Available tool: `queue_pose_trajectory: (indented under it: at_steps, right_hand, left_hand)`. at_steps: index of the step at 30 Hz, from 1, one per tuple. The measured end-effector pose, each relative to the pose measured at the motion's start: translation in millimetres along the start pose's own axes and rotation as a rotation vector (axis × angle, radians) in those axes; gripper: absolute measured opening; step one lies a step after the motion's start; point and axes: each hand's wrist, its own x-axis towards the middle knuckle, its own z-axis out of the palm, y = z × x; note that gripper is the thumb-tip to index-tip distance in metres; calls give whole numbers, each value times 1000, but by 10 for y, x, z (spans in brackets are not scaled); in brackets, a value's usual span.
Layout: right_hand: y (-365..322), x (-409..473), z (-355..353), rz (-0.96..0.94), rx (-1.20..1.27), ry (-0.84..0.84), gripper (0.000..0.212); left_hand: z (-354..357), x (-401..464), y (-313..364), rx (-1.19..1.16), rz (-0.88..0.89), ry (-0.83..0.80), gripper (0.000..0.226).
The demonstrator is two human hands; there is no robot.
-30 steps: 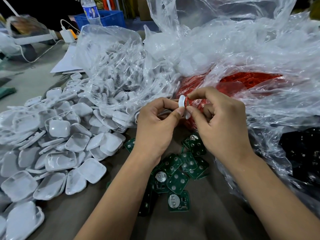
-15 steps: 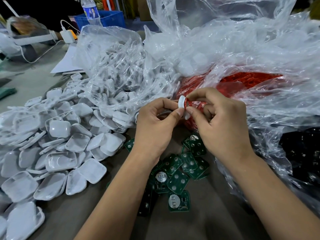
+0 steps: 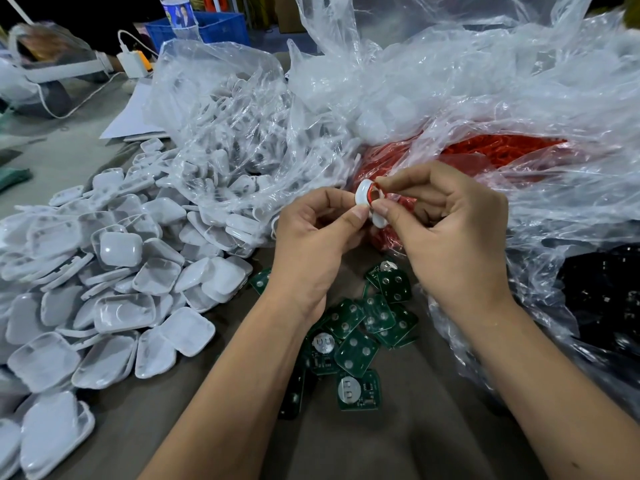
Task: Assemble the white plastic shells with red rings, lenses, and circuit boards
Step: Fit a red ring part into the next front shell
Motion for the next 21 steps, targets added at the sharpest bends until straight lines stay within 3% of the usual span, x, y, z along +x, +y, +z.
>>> queue_pose_trajectory:
  at_steps: [9,16,21]
  right_hand:
    - [-17,15,-1,89,124,16,21]
    - [-36,-35,58,-91,-66,25,13]
    - [-50,-36,60,-179,-153,44,12]
  left_hand:
    - [-29,9,-11,-129,-25,-26,5]
    - [-53,8,58,-189,-107,-19,25]
    - [-15,-14,85,-197,-159,-8,16]
